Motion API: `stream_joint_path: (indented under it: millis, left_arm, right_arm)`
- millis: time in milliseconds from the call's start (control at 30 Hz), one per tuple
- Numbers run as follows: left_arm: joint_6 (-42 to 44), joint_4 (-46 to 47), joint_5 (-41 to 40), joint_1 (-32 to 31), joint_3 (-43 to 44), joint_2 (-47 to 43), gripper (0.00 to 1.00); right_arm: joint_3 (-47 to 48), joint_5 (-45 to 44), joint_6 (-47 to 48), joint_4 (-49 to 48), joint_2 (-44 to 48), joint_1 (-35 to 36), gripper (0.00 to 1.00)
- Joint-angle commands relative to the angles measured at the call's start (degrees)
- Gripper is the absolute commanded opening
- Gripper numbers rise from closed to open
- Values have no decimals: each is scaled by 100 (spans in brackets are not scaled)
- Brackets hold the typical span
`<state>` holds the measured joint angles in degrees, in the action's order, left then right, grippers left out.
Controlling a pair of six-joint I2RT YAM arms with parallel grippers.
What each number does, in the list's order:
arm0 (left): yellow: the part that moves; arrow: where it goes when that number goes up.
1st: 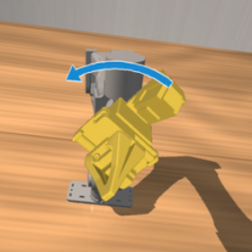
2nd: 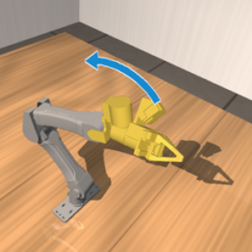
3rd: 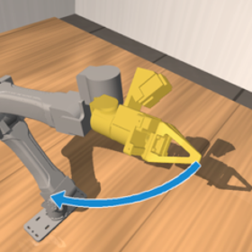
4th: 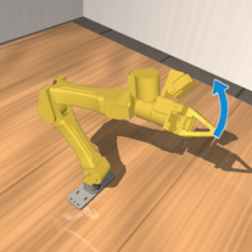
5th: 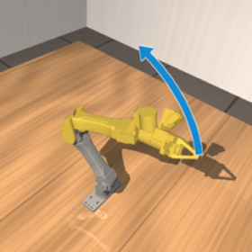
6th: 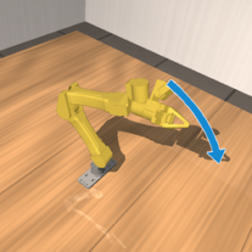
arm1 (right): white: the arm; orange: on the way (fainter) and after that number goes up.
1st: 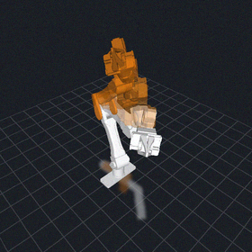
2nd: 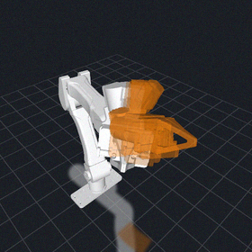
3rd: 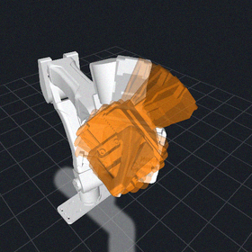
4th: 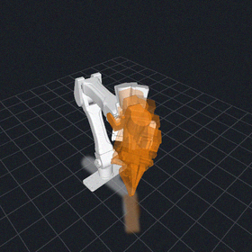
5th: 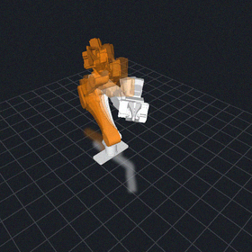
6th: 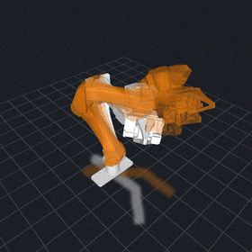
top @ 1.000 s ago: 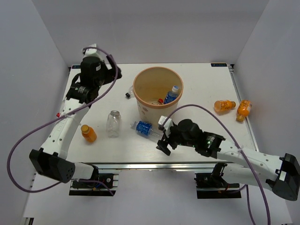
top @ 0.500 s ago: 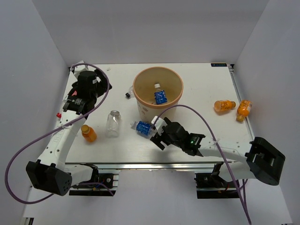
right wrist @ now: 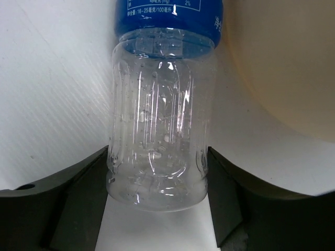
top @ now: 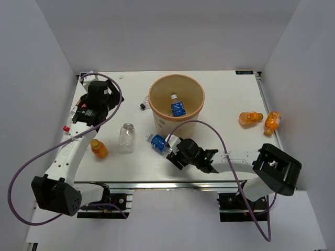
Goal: Put the plastic bottles in the bin
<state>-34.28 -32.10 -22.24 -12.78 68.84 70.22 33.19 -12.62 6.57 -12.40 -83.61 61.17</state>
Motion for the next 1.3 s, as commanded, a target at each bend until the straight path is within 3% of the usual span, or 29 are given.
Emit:
stream_joint_path:
  millis: [0,67,200,533,700,833,1033,1100,1200,1267]
  left_arm:
    - [-35,133,44,47,-107,-17,98]
    - [-35,160,44,65,-151,18,98]
    - [-43,134,71,56,-160,89,98]
    - [-43,195,97,73,-222,-69,98]
    - [-52,256,88,82,-239,-148,98]
    - [-44,213,53,82,-239,-113,98]
    - [-52,221,114,82,-292,27,98]
    - [-70,204,132,82,-310,71,98]
    - [-105,230,176,82,-362,133,98]
    - [-140,282,290,91,-406,168,98]
  right_arm:
    - [100,233,-147,-368,73,27,59]
    - [65,251,-173,-455,108,27,42]
    - [91,365,-244,-421,363,36,23]
    - [1179,1796,-235,483,1961,176,13]
    - [2137,1870,-463,581,2156,168,10]
    - [3034,492,-604,932,1876,-164,10]
    - [3554,1140,-1263,1232,1393,-1912,10]
    - [3633,1104,-1159,1451,1295,-2126,12]
    - [3625,1156,-1053,1556,1181,-2302,27]
    - [3589,1139,-1052,1601,1163,-2346,52]
